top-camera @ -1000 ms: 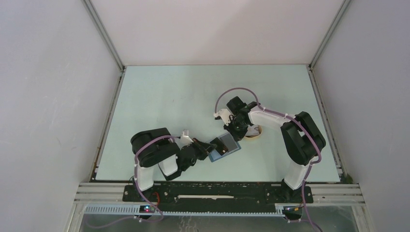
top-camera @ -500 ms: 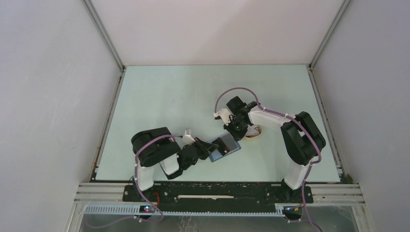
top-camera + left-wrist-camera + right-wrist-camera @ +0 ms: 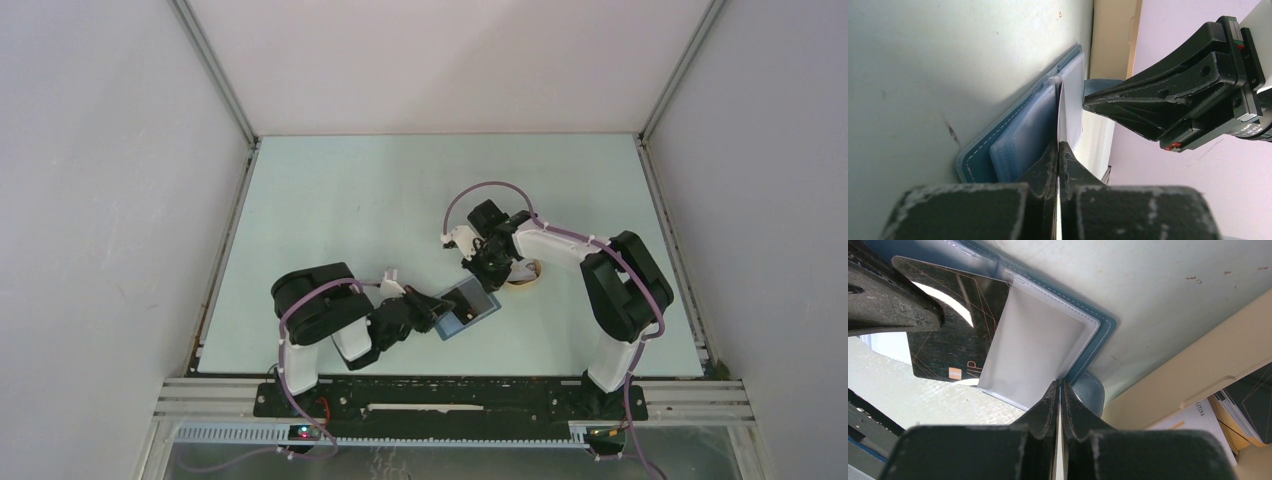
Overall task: Put the credit cards into the card holder
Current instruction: Insert the credit card into the card holder.
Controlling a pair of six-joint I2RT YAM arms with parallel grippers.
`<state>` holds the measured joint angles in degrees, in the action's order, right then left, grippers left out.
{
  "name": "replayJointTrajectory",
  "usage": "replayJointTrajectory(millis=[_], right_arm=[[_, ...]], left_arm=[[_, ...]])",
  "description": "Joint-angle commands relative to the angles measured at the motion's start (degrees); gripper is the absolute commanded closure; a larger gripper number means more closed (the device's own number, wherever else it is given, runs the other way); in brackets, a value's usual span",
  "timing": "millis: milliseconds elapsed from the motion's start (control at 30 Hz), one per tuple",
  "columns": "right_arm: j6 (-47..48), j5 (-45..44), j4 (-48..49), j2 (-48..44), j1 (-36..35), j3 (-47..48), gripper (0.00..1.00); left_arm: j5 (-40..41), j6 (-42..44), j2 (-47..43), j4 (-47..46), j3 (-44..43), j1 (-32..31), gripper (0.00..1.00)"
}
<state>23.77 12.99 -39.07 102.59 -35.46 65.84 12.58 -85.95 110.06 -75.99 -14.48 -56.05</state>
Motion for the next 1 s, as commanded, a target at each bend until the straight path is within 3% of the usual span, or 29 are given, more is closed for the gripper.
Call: replayJointTrajectory(millis=[0, 967], right_arm=[[-0.2, -0.2, -0.7, 0.1, -0.6, 2.0, 0.91], [-0.2, -0.3, -1.1, 0.2, -0.8, 2.2, 0.91]], left_arm=[[-2.0, -1.5, 0.9, 2.1, -1.4, 0.2, 1.0], [-3.7, -5.8, 3.0, 2.1, -3.4, 0.3, 1.0]])
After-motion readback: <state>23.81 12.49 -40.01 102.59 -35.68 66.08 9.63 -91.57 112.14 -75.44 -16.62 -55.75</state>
